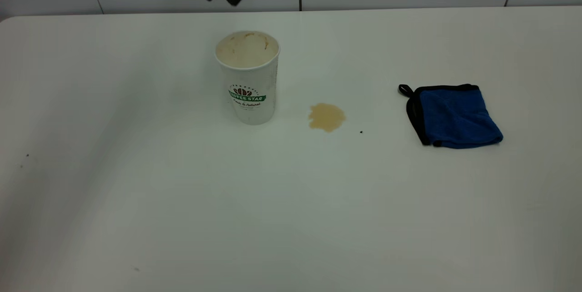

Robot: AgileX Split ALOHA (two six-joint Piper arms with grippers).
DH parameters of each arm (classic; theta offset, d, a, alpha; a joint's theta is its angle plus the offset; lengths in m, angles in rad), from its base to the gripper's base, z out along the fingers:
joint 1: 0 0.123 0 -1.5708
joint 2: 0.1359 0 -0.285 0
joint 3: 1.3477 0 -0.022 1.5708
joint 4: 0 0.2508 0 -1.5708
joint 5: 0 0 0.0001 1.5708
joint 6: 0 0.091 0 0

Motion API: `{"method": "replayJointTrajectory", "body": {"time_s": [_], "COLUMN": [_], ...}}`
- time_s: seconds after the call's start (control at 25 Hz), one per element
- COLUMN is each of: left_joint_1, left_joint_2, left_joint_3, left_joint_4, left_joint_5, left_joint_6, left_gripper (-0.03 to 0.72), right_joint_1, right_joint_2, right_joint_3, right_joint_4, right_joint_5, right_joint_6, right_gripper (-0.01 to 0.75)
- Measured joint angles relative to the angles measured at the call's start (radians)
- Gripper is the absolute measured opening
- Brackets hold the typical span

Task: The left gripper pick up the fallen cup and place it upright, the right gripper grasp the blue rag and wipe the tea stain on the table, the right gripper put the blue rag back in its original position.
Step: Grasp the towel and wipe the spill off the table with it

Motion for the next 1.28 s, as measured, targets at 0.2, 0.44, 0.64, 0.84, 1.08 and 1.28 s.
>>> {"method": "replayJointTrajectory", "body": {"time_s": [0.2,0.44,0.64,0.84,1.08,1.28], "left_joint_1": [0.0,-0.003,-0.037,-0.042,-0.042,-0.042], "left_joint_2": [-0.17,-0.397,-0.564,-0.669,-0.856,-1.026], "left_joint_3": [0.0,0.0,-0.002,0.03,0.283,0.591], "left_joint_4": [-0.007,-0.005,0.016,0.024,0.04,0.079], "left_joint_5": [0.057,0.226,0.341,0.341,0.341,0.341], "left_joint_6": [-0.025,-0.131,-0.191,-0.283,-0.322,-0.327], "left_gripper": [0.471,0.471,0.451,0.438,0.434,0.434], "right_joint_1": [0.0,0.0,0.0,0.0,0.0,0.0], "right_joint_2": [0.0,0.0,0.0,0.0,0.0,0.0], "right_joint_3": [0.0,0.0,0.0,0.0,0.0,0.0], "right_joint_4": [0.0,0.0,0.0,0.0,0.0,0.0], "right_joint_5": [0.0,0.0,0.0,0.0,0.0,0.0], "right_joint_6": [0.0,0.0,0.0,0.0,0.0,0.0], "right_gripper": [0.563,0.563,0.563,0.563,0.563,0.563]}}
